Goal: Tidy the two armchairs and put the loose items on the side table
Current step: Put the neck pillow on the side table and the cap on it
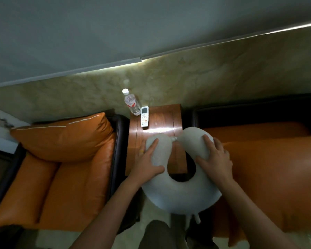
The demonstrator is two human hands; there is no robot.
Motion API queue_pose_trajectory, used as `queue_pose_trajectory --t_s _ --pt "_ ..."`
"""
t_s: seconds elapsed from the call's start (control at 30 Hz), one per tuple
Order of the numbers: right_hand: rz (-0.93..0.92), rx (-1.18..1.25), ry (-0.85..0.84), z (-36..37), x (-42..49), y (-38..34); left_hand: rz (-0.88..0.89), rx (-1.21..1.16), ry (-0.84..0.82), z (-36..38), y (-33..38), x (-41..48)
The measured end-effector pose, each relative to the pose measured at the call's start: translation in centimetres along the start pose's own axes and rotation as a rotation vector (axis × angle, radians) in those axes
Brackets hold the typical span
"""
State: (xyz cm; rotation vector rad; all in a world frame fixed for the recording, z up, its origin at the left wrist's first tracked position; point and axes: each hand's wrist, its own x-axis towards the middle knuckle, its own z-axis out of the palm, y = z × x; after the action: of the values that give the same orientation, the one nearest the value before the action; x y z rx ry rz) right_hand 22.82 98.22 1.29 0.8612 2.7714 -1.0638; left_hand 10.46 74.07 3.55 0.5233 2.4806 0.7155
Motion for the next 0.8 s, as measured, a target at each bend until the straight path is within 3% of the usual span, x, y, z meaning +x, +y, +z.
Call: queue_pose_trajectory --t_s 0.5,0.8 --pt "0.228 -0.067 0.099 8.6 23.1 -2.9 0.050 -0.085 -0.058 -2.6 -6.4 27.2" --pt "0.266 -0.085 0.084 11.7 31.5 -3.1 0.031 -0.209 -0.019 -1.5 -9.5 36.0"
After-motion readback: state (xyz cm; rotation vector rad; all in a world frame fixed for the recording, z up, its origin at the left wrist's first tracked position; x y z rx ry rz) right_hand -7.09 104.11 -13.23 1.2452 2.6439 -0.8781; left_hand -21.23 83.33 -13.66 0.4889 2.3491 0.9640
